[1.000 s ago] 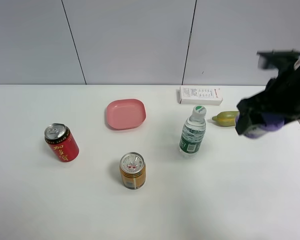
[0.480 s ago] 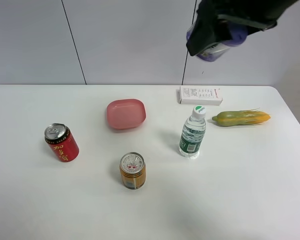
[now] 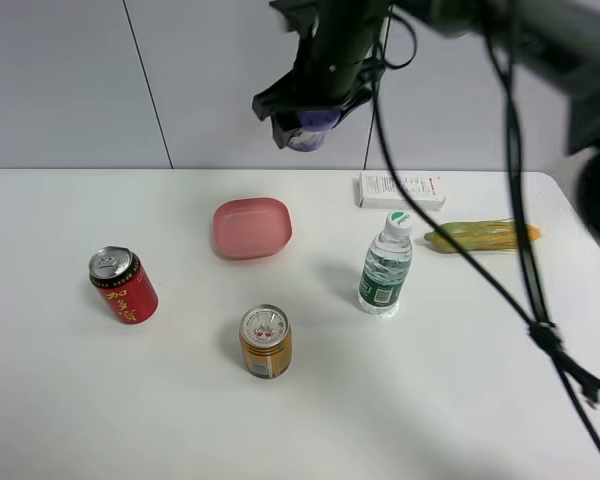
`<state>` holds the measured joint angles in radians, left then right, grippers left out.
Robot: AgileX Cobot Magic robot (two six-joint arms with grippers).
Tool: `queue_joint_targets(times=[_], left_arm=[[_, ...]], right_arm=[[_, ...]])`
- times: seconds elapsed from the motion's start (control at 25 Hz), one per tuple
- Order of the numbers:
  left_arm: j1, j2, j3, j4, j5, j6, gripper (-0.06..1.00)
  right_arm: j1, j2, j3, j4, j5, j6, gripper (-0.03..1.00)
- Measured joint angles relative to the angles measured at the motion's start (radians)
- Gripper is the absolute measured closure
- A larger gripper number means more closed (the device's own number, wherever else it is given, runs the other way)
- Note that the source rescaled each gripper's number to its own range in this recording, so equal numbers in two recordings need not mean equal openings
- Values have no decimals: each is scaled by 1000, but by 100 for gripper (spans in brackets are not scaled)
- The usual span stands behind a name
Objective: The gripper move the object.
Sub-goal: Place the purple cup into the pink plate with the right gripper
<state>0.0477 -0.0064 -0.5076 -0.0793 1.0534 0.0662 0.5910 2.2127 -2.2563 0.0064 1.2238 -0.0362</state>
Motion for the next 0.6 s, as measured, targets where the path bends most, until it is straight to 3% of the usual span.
queue_joint_targets(times=[0.2,0.6], left_arm=[[0,0,0,0,0,0,-6],[0,0,0,0,0,0,-6]], right_arm=[[13,237,-176,19,-1,8,96],[83,344,-198,3,-1,4,96]])
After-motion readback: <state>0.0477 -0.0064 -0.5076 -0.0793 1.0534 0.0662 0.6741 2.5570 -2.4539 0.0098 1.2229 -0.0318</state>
